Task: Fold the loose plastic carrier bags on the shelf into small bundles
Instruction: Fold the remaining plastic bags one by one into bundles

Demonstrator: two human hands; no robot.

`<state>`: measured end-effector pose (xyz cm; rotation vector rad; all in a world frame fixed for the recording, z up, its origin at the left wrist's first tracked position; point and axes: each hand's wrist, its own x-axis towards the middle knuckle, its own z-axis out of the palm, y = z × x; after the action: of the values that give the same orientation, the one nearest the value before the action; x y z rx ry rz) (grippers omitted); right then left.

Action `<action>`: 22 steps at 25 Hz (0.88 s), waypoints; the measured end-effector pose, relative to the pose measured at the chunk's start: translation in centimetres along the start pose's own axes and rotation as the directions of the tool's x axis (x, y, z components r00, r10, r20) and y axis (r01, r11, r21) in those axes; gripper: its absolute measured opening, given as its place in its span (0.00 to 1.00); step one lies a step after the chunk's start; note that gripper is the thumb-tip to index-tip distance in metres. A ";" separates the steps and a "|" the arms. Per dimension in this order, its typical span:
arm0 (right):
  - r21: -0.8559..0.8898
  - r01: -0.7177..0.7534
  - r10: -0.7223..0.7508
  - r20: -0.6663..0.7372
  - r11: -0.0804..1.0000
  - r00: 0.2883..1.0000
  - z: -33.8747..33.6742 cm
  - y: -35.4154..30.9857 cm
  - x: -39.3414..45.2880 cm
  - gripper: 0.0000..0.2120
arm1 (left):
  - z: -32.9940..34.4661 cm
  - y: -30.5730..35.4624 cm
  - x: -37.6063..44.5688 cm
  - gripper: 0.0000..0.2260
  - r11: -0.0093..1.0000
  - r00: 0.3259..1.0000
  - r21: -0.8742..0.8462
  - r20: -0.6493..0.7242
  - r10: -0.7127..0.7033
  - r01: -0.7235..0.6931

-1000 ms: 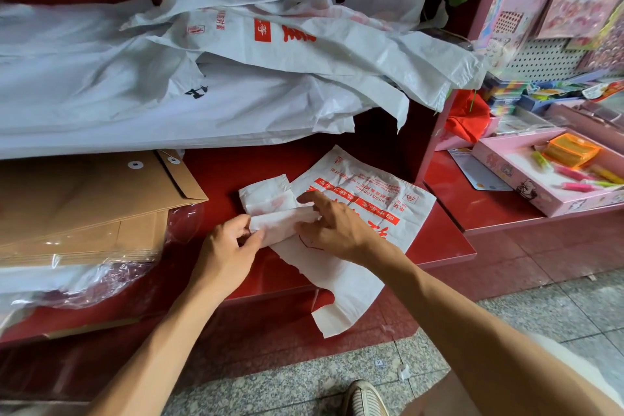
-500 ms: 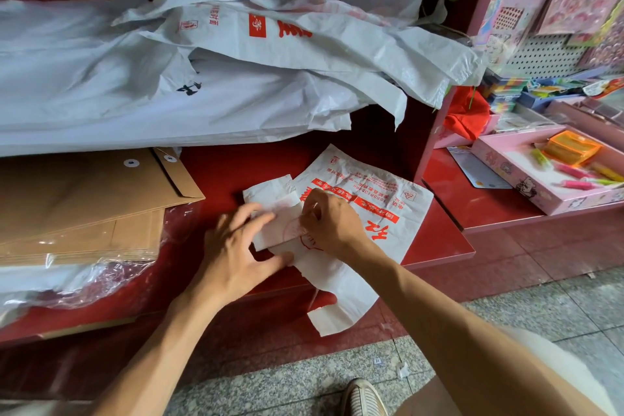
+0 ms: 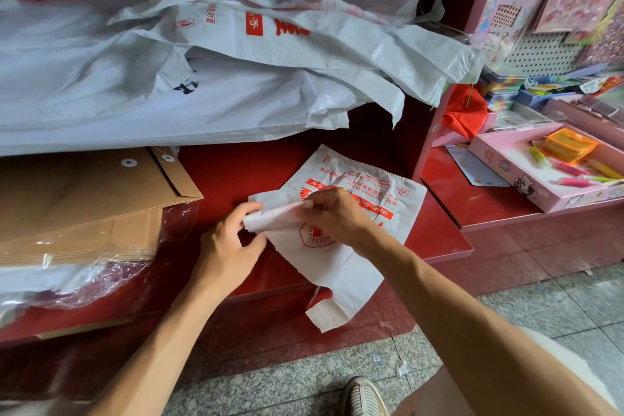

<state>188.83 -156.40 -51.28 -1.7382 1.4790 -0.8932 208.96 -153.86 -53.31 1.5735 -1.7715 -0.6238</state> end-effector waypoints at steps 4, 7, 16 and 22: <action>-0.019 -0.052 0.052 0.004 0.998 0.999 0.3 -0.2 -0.1 0.12 | -0.1 0.4 0.4 0.13 0.960 0.991 -0.246 0.009 -0.133 0.131; -0.264 -0.047 0.037 -0.044 0.963 0.998 0.7 0.0 -0.1 0.18 | 0.0 0.4 0.4 0.12 0.983 0.990 -0.149 -0.074 -0.122 0.110; -0.444 -0.100 -0.005 -0.230 0.890 0.973 1.2 -0.9 -0.8 0.15 | -0.1 -0.1 0.8 0.14 0.966 0.993 0.239 0.041 -0.107 0.094; -0.696 -0.172 0.147 -0.096 0.697 0.984 0.1 -1.0 -2.2 0.15 | -0.7 0.5 1.2 0.08 0.969 0.993 0.217 -0.019 -0.119 0.120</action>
<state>189.21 -154.10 -50.69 -2.0598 2.1442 -0.2462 209.14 -154.92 -52.30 1.8396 -1.7999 -0.4930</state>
